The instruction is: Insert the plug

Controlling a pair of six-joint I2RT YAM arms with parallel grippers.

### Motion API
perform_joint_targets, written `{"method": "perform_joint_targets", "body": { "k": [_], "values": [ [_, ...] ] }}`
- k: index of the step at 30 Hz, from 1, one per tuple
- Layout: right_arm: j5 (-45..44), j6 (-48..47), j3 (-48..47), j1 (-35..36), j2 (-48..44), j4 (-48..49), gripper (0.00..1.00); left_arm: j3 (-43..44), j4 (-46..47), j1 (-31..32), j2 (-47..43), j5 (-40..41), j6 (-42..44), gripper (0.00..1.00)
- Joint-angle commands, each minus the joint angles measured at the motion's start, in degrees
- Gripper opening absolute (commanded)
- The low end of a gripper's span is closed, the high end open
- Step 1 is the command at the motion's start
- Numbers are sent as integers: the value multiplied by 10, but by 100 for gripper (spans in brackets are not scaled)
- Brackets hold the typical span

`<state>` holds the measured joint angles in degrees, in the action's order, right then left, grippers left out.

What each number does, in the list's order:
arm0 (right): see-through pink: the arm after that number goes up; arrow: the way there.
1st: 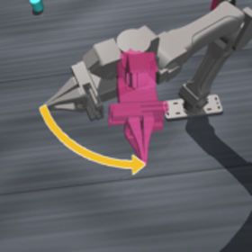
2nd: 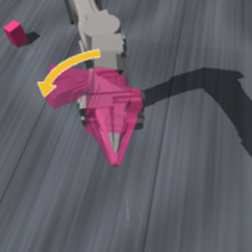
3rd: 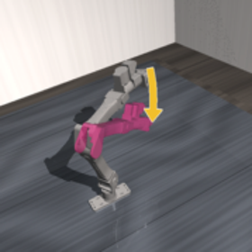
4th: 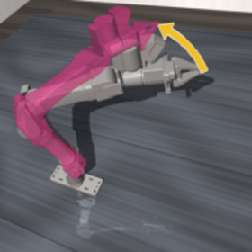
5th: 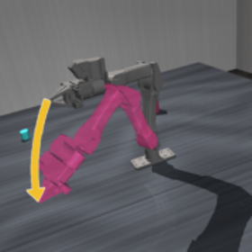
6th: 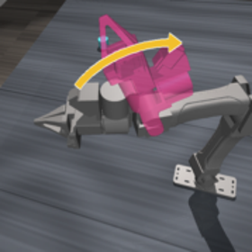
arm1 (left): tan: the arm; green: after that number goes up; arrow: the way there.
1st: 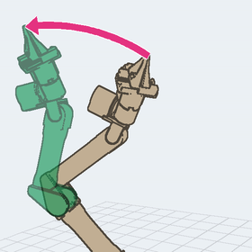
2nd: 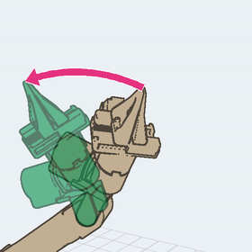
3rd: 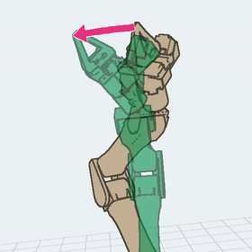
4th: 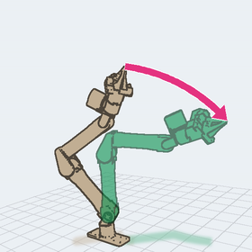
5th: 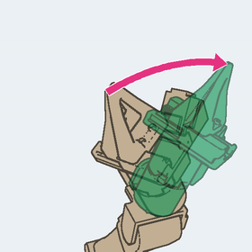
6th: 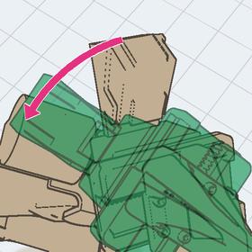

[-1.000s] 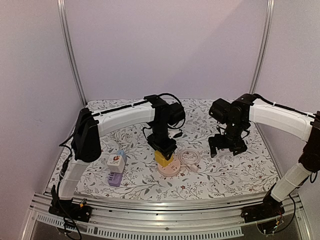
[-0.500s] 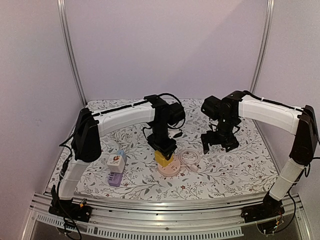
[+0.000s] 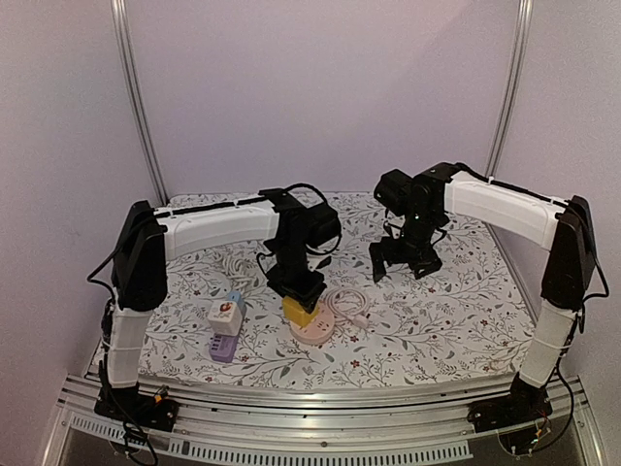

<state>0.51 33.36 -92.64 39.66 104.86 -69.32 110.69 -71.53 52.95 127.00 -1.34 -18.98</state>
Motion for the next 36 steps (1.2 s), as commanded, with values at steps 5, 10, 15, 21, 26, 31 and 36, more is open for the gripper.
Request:
{"method": "perform_joint_targets", "body": {
  "k": [5,10,15,21,26,31,36],
  "values": [
    [31,-16,-41,-2,30,-8,99,-189,-69,-46,-22,64,-60,0],
    [27,-15,-12,-1,8,-1,99,-210,-62,-48,-24,53,-63,0],
    [12,-18,19,-1,-19,1,99,-192,-66,-48,-1,57,-61,0],
    [-2,-18,49,-1,-50,1,99,-198,-43,-48,9,51,-72,0],
    [-18,-14,67,-1,-72,-1,99,-197,-34,-48,4,58,-84,4],
    [-26,-12,82,-1,-90,9,99,-205,-15,-48,-28,64,-87,17],
    [-29,-14,80,-1,-96,17,99,-213,-6,-48,-40,58,-85,36]
  ]
}}
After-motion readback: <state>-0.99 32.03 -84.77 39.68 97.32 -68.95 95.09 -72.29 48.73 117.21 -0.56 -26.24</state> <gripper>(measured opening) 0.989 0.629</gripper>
